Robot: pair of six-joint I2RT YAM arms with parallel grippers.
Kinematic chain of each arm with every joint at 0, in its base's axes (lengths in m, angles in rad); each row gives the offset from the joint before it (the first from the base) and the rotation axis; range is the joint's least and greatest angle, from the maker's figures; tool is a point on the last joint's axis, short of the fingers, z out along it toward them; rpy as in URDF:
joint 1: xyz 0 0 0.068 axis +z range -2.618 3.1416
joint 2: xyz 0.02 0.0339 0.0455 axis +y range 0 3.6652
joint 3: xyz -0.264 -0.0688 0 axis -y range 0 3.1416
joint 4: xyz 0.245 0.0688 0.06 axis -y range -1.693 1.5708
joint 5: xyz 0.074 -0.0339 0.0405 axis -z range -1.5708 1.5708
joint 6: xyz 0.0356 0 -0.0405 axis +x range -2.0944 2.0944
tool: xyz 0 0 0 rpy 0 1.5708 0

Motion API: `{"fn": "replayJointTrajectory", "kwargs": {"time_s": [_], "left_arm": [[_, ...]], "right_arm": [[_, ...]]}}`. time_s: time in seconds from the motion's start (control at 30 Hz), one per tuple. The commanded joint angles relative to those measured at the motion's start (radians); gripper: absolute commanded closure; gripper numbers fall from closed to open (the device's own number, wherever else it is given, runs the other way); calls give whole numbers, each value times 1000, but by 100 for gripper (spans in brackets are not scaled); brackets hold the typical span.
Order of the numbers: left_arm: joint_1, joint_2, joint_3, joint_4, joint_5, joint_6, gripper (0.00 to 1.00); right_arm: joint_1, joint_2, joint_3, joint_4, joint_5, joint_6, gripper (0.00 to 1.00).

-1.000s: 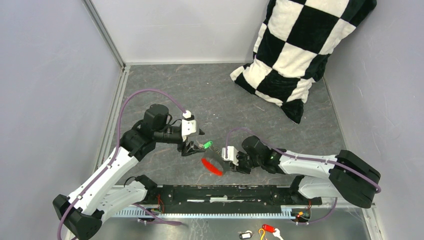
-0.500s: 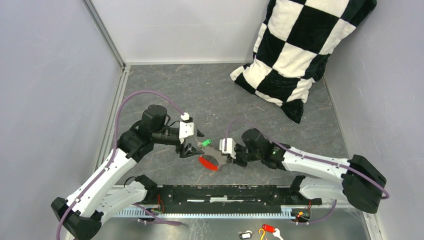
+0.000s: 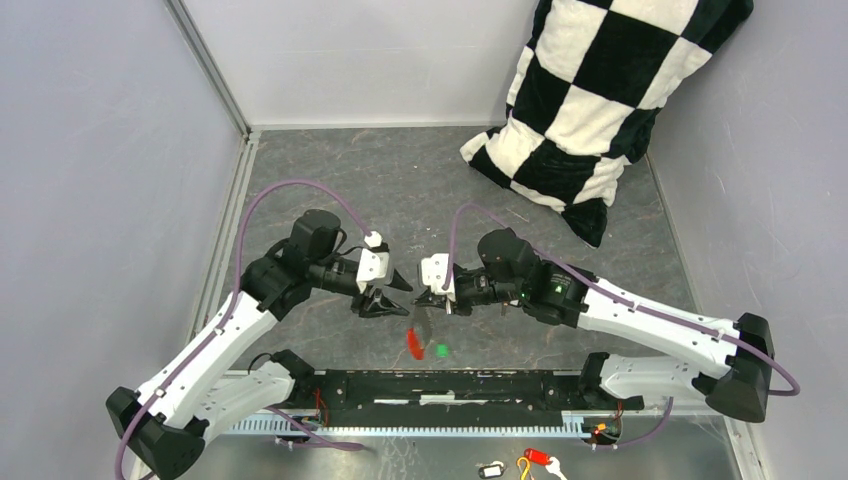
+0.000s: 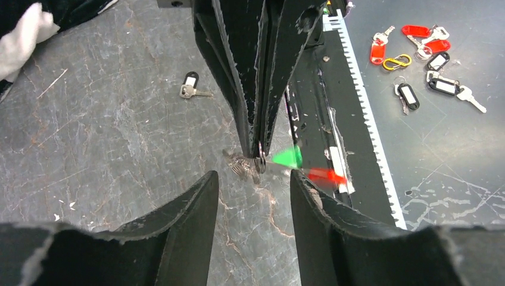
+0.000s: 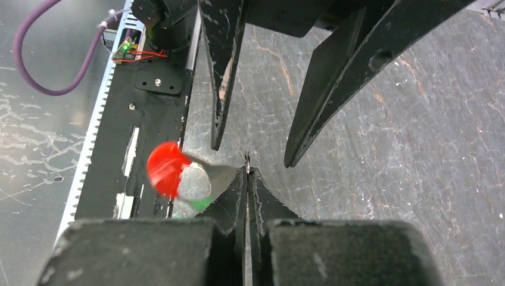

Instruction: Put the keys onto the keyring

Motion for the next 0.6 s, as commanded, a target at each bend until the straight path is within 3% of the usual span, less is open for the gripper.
{"fn": "replayJointTrajectory", "kwargs": {"time_s": [0.0,0.33,0.57], "left_arm": [[3,-13,39,-19,40,33,46],[3,-57,31,70,21,-65,55],[3,-57,19,57,7,-60,72]], "right_arm": [[18,6,87,-27,8,-12,100],[49,72,200,-128,51,9,100],[65,77,231,-134,73,30,100]]}}
